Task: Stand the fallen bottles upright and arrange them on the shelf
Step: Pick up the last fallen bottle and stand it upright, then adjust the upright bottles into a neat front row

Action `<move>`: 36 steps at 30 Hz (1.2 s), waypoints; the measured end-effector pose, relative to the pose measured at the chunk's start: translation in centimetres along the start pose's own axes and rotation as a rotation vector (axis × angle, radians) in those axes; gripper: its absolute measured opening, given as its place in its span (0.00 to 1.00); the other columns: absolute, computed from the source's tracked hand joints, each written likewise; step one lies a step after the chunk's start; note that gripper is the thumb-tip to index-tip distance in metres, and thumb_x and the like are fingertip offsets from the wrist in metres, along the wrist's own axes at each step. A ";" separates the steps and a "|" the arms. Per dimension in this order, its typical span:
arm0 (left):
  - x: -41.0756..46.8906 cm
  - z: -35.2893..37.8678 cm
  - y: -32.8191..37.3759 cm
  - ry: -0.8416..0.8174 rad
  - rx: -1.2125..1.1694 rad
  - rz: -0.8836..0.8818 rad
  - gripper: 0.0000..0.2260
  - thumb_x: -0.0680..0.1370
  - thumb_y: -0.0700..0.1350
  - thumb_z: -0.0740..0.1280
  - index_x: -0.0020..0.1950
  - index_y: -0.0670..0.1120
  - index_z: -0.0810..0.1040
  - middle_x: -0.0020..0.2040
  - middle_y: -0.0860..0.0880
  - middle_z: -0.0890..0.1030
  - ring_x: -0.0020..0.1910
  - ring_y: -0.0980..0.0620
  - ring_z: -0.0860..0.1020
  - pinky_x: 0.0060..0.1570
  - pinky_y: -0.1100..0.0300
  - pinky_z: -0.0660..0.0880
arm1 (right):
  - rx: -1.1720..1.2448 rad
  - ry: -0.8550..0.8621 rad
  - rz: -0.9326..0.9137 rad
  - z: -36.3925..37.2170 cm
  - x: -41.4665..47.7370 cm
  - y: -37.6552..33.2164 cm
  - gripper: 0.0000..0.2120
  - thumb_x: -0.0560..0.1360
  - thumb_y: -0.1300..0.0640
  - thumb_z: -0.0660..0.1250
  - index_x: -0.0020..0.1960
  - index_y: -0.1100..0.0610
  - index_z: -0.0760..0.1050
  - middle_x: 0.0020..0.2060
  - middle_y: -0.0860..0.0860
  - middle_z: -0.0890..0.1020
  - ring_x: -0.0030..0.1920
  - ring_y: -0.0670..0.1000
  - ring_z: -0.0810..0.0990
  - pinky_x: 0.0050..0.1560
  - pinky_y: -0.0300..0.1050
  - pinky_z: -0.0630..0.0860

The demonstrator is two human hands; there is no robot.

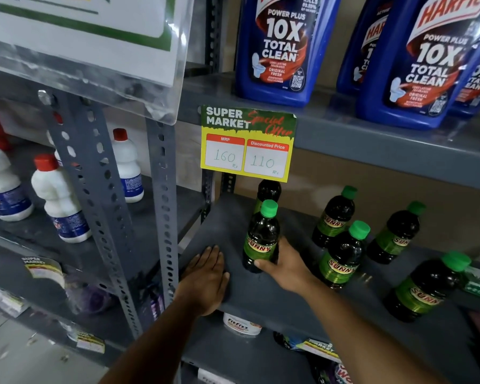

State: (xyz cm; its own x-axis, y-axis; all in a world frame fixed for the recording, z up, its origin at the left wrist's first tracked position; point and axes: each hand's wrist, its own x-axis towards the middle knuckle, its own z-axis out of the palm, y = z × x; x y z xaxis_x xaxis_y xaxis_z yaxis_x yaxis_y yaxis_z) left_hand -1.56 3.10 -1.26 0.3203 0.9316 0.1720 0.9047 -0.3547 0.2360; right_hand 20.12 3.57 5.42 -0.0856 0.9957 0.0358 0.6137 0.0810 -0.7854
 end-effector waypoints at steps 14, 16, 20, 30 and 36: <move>0.1 -1.0 0.6 -0.121 0.046 -0.026 0.39 0.70 0.60 0.30 0.76 0.42 0.47 0.79 0.46 0.46 0.76 0.50 0.43 0.74 0.53 0.43 | 0.014 -0.015 -0.138 2.9 -5.6 0.4 0.28 0.72 0.53 0.73 0.69 0.51 0.67 0.61 0.47 0.78 0.62 0.45 0.77 0.63 0.47 0.73; 0.2 -1.1 0.7 -0.142 0.057 -0.033 0.36 0.73 0.60 0.32 0.76 0.42 0.46 0.79 0.46 0.46 0.76 0.50 0.43 0.74 0.52 0.43 | 0.033 -0.023 -0.150 2.9 -5.9 0.1 0.28 0.72 0.52 0.72 0.68 0.47 0.66 0.62 0.46 0.78 0.63 0.44 0.76 0.64 0.48 0.73; 0.2 -1.0 0.7 -0.156 0.086 -0.045 0.28 0.80 0.56 0.41 0.76 0.42 0.46 0.79 0.46 0.46 0.76 0.50 0.43 0.75 0.51 0.45 | 0.221 0.245 -0.182 3.3 -8.0 0.7 0.33 0.67 0.48 0.74 0.67 0.40 0.63 0.62 0.43 0.75 0.64 0.39 0.73 0.63 0.35 0.69; 0.4 -0.6 0.5 -0.112 0.098 -0.025 0.30 0.77 0.57 0.37 0.76 0.42 0.49 0.79 0.45 0.49 0.76 0.49 0.47 0.74 0.51 0.46 | 0.125 0.698 0.245 -5.6 -6.5 6.5 0.50 0.59 0.56 0.83 0.72 0.61 0.58 0.65 0.57 0.73 0.65 0.56 0.73 0.64 0.54 0.70; 0.2 -0.6 0.6 -0.089 0.067 -0.019 0.37 0.72 0.59 0.33 0.76 0.42 0.52 0.78 0.44 0.53 0.76 0.48 0.50 0.73 0.51 0.47 | 0.102 0.592 0.348 -5.1 -7.8 6.5 0.32 0.63 0.54 0.80 0.61 0.56 0.69 0.52 0.51 0.78 0.52 0.52 0.77 0.49 0.44 0.70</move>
State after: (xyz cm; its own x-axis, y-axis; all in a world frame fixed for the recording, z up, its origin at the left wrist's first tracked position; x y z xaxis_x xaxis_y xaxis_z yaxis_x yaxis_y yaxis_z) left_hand -1.13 3.01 -0.51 0.3243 0.9424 0.0817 0.9265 -0.3339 0.1735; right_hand 28.76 -3.40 3.15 0.5627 0.8228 0.0799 0.4490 -0.2231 -0.8652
